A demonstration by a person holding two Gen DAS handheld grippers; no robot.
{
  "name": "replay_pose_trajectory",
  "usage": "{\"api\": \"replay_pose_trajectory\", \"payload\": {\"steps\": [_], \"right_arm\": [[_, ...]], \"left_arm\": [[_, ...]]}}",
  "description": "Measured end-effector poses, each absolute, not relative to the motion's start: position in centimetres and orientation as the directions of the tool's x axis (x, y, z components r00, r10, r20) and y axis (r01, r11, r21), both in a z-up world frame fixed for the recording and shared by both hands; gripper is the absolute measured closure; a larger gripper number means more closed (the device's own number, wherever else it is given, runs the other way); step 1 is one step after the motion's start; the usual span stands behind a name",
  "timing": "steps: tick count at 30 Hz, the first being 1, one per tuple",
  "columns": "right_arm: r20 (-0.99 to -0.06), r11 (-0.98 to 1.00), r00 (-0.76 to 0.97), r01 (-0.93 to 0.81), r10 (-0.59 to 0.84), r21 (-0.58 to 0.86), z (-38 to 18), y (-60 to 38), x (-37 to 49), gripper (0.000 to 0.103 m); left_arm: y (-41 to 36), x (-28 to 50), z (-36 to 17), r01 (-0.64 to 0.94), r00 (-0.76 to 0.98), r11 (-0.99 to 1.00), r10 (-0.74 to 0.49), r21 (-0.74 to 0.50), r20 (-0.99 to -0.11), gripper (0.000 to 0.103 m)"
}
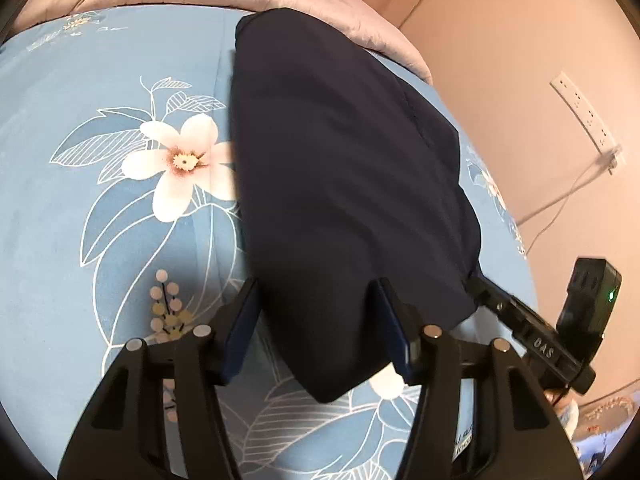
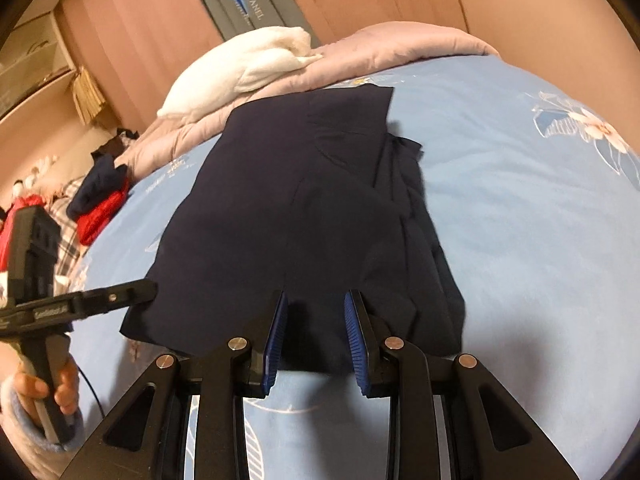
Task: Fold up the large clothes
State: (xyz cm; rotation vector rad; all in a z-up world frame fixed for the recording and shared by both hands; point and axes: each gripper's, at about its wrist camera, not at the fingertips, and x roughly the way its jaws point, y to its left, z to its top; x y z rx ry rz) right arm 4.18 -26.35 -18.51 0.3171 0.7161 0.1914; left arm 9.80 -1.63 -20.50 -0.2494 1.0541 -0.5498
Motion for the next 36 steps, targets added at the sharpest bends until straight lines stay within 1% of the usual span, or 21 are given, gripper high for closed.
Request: {"api": "replay_pose_trajectory", "payload": {"steps": [3,6,8,9,11,12,13,14,15,16,17,18,19,20,23,24,25,27,31,34,36], "right_arm": [[-0.630,0.937,0.728,-0.050,0.272,0.346,-19.2,-26.4,4.1,0.075],[-0.633,0.920,0.714,-0.038,0.299,0.390,-20.0,-26.9,4.4,0.075],[-0.630,0.909,0.711,-0.031,0.312,0.416,-20.4,-27.0,4.5,0.075],[-0.629,0.907,0.711,-0.032,0.315,0.419,-20.5,-27.0,4.5,0.075],[-0.625,0.905,0.711,-0.040,0.324,0.423,-20.4,-27.1,4.2,0.075],[-0.620,0.903,0.710,-0.050,0.333,0.427,-20.1,-27.2,3.9,0.072],[-0.612,0.897,0.709,-0.065,0.350,0.438,-19.7,-27.4,3.6,0.065],[-0.603,0.891,0.711,-0.073,0.362,0.448,-19.5,-27.7,3.3,0.061],[-0.582,0.877,0.717,-0.087,0.384,0.472,-19.1,-28.2,2.8,0.053],[-0.568,0.869,0.722,-0.093,0.395,0.486,-18.9,-28.5,2.4,0.048],[-0.559,0.866,0.729,-0.093,0.394,0.491,-18.7,-28.8,2.0,0.048],[-0.550,0.866,0.738,-0.093,0.391,0.491,-18.5,-29.0,1.7,0.045],[-0.549,0.870,0.745,-0.083,0.378,0.486,-18.2,-29.4,1.6,0.039],[-0.551,0.872,0.748,-0.074,0.369,0.483,-18.1,-29.6,1.6,0.036],[-0.541,0.861,0.762,-0.042,0.355,0.507,-18.0,-30.7,1.9,0.033],[-0.531,0.846,0.764,-0.036,0.367,0.532,-18.2,-31.2,2.1,0.028],[-0.522,0.828,0.764,-0.028,0.379,0.560,-18.3,-31.6,2.5,0.022],[-0.507,0.796,0.763,-0.017,0.402,0.605,-18.6,-32.4,3.3,0.017],[-0.483,0.719,0.739,-0.001,0.469,0.695,-19.2,-33.9,6.3,0.016],[-0.479,0.677,0.707,0.001,0.520,0.736,-19.6,-34.5,9.0,0.015],[-0.487,0.666,0.697,0.018,0.527,0.746,-19.7,-34.7,10.3,0.015]], "left_arm": [[-2.0,9.5,-20.8,0.312,0.364,0.837,-0.542,-0.449,-0.757,0.045],[-1.6,9.8,-22.3,0.273,0.311,0.815,-0.578,-0.511,-0.755,0.045],[-1.0,10.0,-23.5,0.226,0.271,0.788,-0.616,-0.573,-0.739,0.043],[-0.6,10.0,-23.6,0.206,0.263,0.769,-0.639,-0.605,-0.723,0.043],[-0.1,9.8,-23.3,0.206,0.256,0.750,-0.661,-0.629,-0.705,0.042],[0.2,9.7,-22.8,0.213,0.259,0.745,-0.667,-0.632,-0.699,0.042],[0.4,9.5,-22.5,0.220,0.264,0.745,-0.667,-0.630,-0.697,0.040],[0.7,9.3,-22.0,0.229,0.276,0.749,-0.662,-0.622,-0.697,0.039],[1.0,9.2,-21.6,0.235,0.286,0.755,-0.655,-0.611,-0.699,0.038],[1.3,9.0,-21.3,0.238,0.294,0.757,-0.653,-0.608,-0.698,0.036],[1.6,9.1,-21.0,0.238,0.300,0.756,-0.654,-0.610,-0.694,0.032],[1.9,9.2,-20.7,0.234,0.309,0.754,-0.656,-0.613,-0.689,0.030],[2.4,9.5,-20.4,0.225,0.325,0.754,-0.655,-0.617,-0.682,0.023],[2.8,9.8,-20.2,0.219,0.337,0.753,-0.655,-0.620,-0.676,0.018],[3.8,10.6,-20.1,0.191,0.361,0.743,-0.661,-0.641,-0.659,0.016],[3.9,11.0,-20.2,0.182,0.355,0.737,-0.667,-0.651,-0.655,0.016],[3.9,11.2,-20.3,0.174,0.352,0.735,-0.668,-0.656,-0.656,0.016],[3.5,11.9,-20.7,0.167,0.344,0.729,-0.674,-0.664,-0.654,0.016],[3.0,13.6,-21.5,0.151,0.303,0.660,-0.739,-0.736,-0.601,0.016],[2.5,14.9,-21.9,0.130,0.290,0.649,-0.747,-0.749,-0.598,0.016],[2.1,15.7,-22.1,0.130,0.278,0.646,-0.752,-0.752,-0.598,0.016]]}}
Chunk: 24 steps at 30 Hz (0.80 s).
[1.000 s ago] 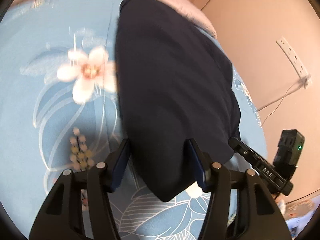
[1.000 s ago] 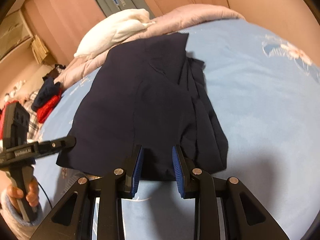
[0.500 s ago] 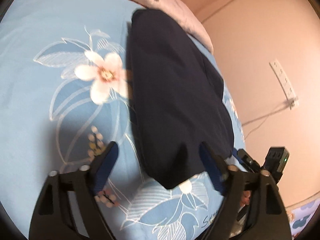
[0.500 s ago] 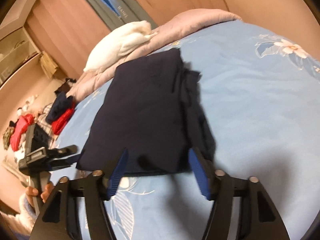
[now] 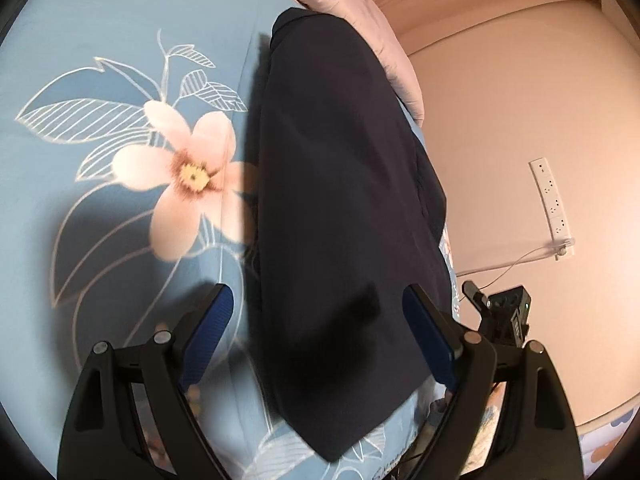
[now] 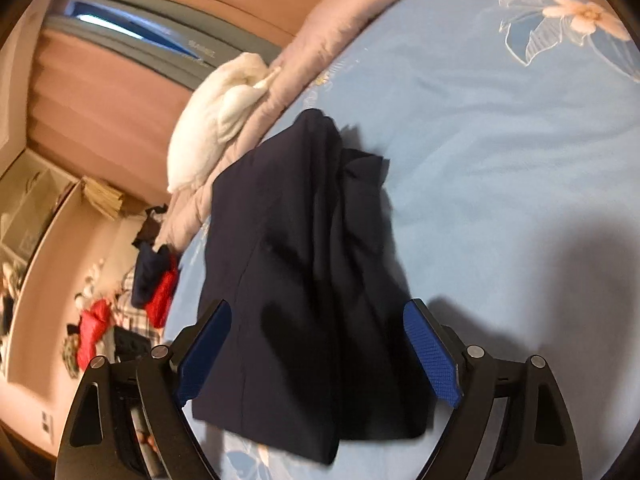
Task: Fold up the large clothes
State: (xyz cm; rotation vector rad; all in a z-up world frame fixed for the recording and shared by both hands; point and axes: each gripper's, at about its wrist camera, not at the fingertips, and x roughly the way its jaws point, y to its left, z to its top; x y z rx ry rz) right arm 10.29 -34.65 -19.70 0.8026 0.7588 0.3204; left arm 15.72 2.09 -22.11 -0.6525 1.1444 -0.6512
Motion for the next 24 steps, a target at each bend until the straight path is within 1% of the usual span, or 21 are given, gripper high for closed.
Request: {"api": "replay_pose_trajectory", "payload": {"steps": [3,7,11,17,22,24], "right_arm": [[-0.480,0.633,0.663,0.011,0.575,0.774,-20.3,-34.9,12.2,0.015],[-0.500,0.627,0.630,0.027,0.594,0.779,-21.2,-35.4,13.8,0.015],[-0.502,0.642,0.597,-0.027,0.625,0.767,-21.0,-34.7,14.7,0.015],[-0.531,0.668,0.536,-0.085,0.656,0.739,-20.9,-33.2,16.6,0.014],[-0.547,0.691,0.514,-0.131,0.661,0.711,-20.8,-32.0,17.1,0.013],[-0.551,0.697,0.511,-0.143,0.660,0.703,-20.9,-31.6,17.4,0.013]], "left_arm": [[1.4,16.9,-22.7,0.125,0.259,0.642,-0.757,-0.756,-0.600,0.016],[0.8,18.1,-23.5,0.117,0.243,0.637,-0.762,-0.762,-0.600,0.016],[-0.2,18.7,-23.5,0.145,0.244,0.634,-0.767,-0.760,-0.594,0.010],[-1.7,19.3,-23.3,0.192,0.219,0.640,-0.767,-0.744,-0.603,0.009],[-3.0,19.4,-23.1,0.234,0.205,0.660,-0.751,-0.714,-0.627,0.003],[-3.2,19.3,-23.0,0.244,0.207,0.667,-0.745,-0.704,-0.634,0.002]]}}
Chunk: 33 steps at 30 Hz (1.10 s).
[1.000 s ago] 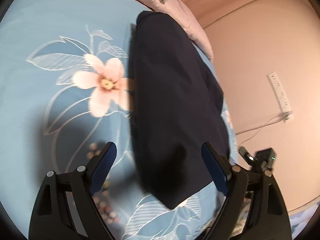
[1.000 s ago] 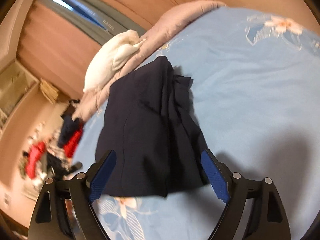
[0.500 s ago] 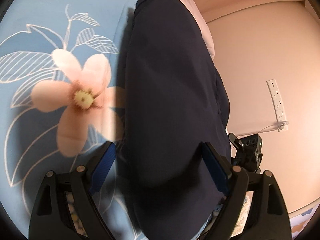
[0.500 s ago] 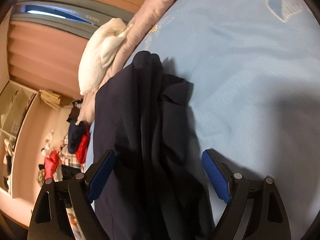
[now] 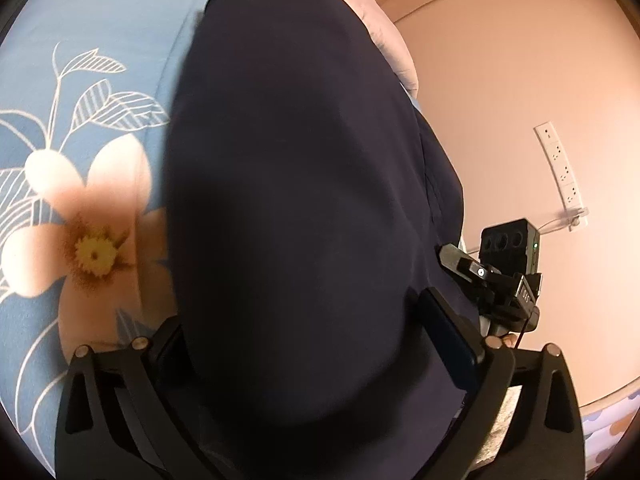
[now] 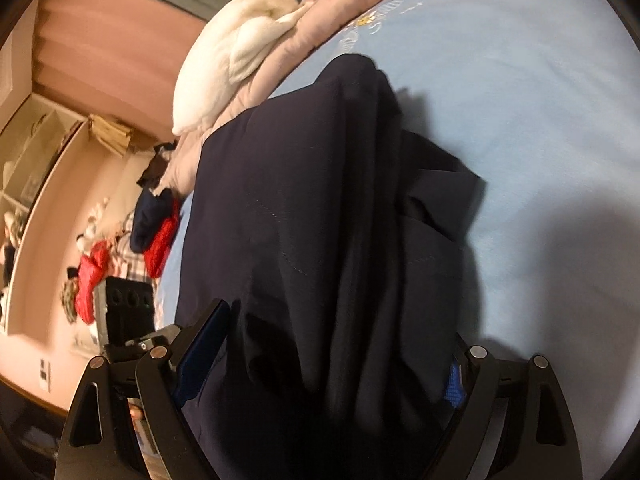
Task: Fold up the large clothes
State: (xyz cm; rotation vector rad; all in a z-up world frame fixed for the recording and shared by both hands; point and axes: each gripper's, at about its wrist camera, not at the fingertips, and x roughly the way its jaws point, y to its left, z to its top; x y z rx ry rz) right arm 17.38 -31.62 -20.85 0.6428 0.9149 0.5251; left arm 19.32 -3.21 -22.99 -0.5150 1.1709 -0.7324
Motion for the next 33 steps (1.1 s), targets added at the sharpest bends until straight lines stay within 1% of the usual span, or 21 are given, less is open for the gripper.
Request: {"api": "replay_pose_trajectory", "payload": {"steps": [4,9,11,14,16,17,19,20,22,24,25,26,28,29,33], "right_arm": [[-0.567,0.724,0.515,-0.167,0.643,0.669,-20.8,-31.1,17.6,0.008],[-0.573,0.746,0.538,-0.173,0.619,0.644,-20.8,-30.8,17.7,0.008],[-0.571,0.749,0.549,-0.168,0.611,0.641,-20.8,-31.1,17.4,0.010],[-0.575,0.767,0.574,-0.154,0.583,0.623,-20.6,-31.0,16.9,0.019],[-0.583,0.783,0.583,-0.159,0.566,0.602,-20.3,-30.6,16.5,0.032],[-0.583,0.787,0.587,-0.162,0.561,0.595,-20.1,-30.4,16.4,0.034],[-0.590,0.813,0.607,-0.173,0.532,0.556,-19.5,-29.8,15.8,0.045],[-0.592,0.822,0.614,-0.177,0.522,0.542,-19.3,-29.6,15.6,0.048],[-0.592,0.846,0.638,-0.191,0.492,0.497,-18.5,-29.0,14.9,0.057],[-0.585,0.862,0.660,-0.204,0.471,0.464,-17.8,-28.2,14.3,0.063],[-0.580,0.870,0.673,-0.210,0.459,0.445,-17.4,-27.9,14.0,0.066],[-0.577,0.875,0.680,-0.213,0.452,0.435,-17.3,-27.6,13.8,0.067],[-0.565,0.889,0.704,-0.224,0.430,0.399,-16.6,-26.9,13.1,0.071],[-0.562,0.893,0.710,-0.228,0.425,0.387,-16.5,-26.6,12.9,0.072],[-0.531,0.900,0.737,-0.256,0.419,0.354,-15.3,-25.7,12.0,0.075]], "left_arm": [[-3.9,19.6,-23.0,0.250,0.200,0.674,-0.739,-0.695,-0.644,0.001],[-4.5,19.9,-22.9,0.268,0.193,0.691,-0.721,-0.671,-0.666,0.001],[-4.8,19.7,-22.7,0.280,0.197,0.697,-0.715,-0.661,-0.671,0.002],[-5.1,19.5,-22.4,0.297,0.206,0.712,-0.698,-0.636,-0.685,0.004],[-5.3,19.2,-22.1,0.312,0.221,0.727,-0.682,-0.612,-0.697,0.007],[-5.3,19.0,-22.0,0.317,0.226,0.731,-0.678,-0.605,-0.700,0.010],[-5.3,18.7,-21.7,0.320,0.244,0.740,-0.667,-0.591,-0.704,0.013],[-5.2,18.6,-21.7,0.320,0.249,0.743,-0.664,-0.588,-0.705,0.016],[-5.1,18.3,-21.4,0.319,0.268,0.749,-0.659,-0.581,-0.703,0.021],[-4.8,18.0,-21.0,0.322,0.285,0.752,-0.657,-0.575,-0.698,0.027],[-4.7,17.6,-20.8,0.329,0.297,0.753,-0.655,-0.569,-0.695,0.031],[-4.7,17.4,-20.5,0.336,0.306,0.756,-0.652,-0.562,-0.694,0.037],[-4.4,16.7,-19.9,0.349,0.328,0.763,-0.644,-0.544,-0.692,0.044],[-4.3,16.4,-19.7,0.350,0.335,0.767,-0.639,-0.538,-0.692,0.045],[-3.2,15.0,-18.5,0.352,0.376,0.785,-0.617,-0.509,-0.692,0.047]]}}
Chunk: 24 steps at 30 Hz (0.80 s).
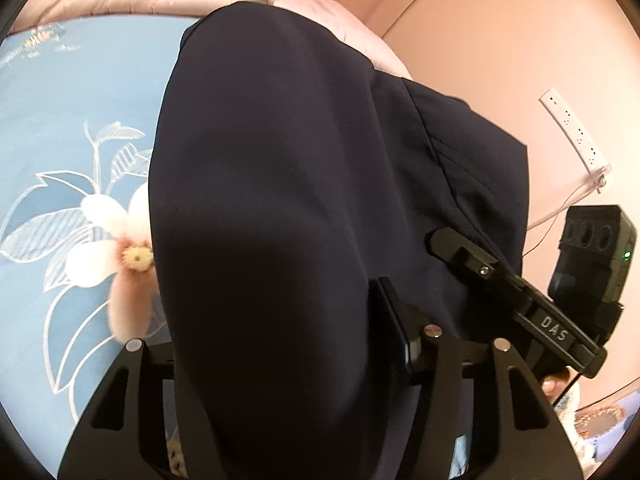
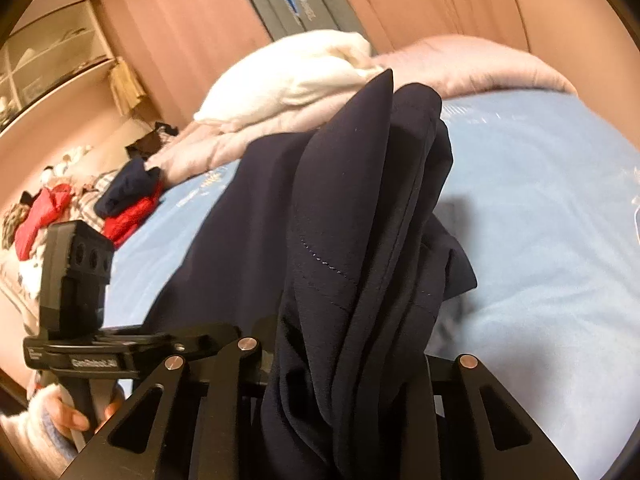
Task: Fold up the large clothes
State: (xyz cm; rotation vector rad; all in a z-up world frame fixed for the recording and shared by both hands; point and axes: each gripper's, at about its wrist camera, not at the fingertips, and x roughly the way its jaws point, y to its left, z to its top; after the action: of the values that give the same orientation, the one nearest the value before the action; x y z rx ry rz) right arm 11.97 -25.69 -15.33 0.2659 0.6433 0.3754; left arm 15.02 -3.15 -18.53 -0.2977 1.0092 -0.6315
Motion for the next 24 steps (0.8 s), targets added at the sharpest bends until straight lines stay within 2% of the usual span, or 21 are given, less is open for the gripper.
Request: {"api": "replay_pose_trajectory", "payload": {"steps": [8,24], "right_arm": [[-0.489,0.882,0.740,-0.328,0.463,0.339,-13.8,-22.9,11.3,0.075],[-0.486,0.831,0.674,-0.457,0.556,0.317,-12.6,-13.9,14.0,0.075]], "left_arm": [[-1.6,12.5,-16.7,0.336,0.442,0.819,-0.573,-0.464,-0.690,0.047],[6.9,12.6,-15.6,0.221,0.531,0.871,-0.485,-0.438,-0.695,0.047]]}}
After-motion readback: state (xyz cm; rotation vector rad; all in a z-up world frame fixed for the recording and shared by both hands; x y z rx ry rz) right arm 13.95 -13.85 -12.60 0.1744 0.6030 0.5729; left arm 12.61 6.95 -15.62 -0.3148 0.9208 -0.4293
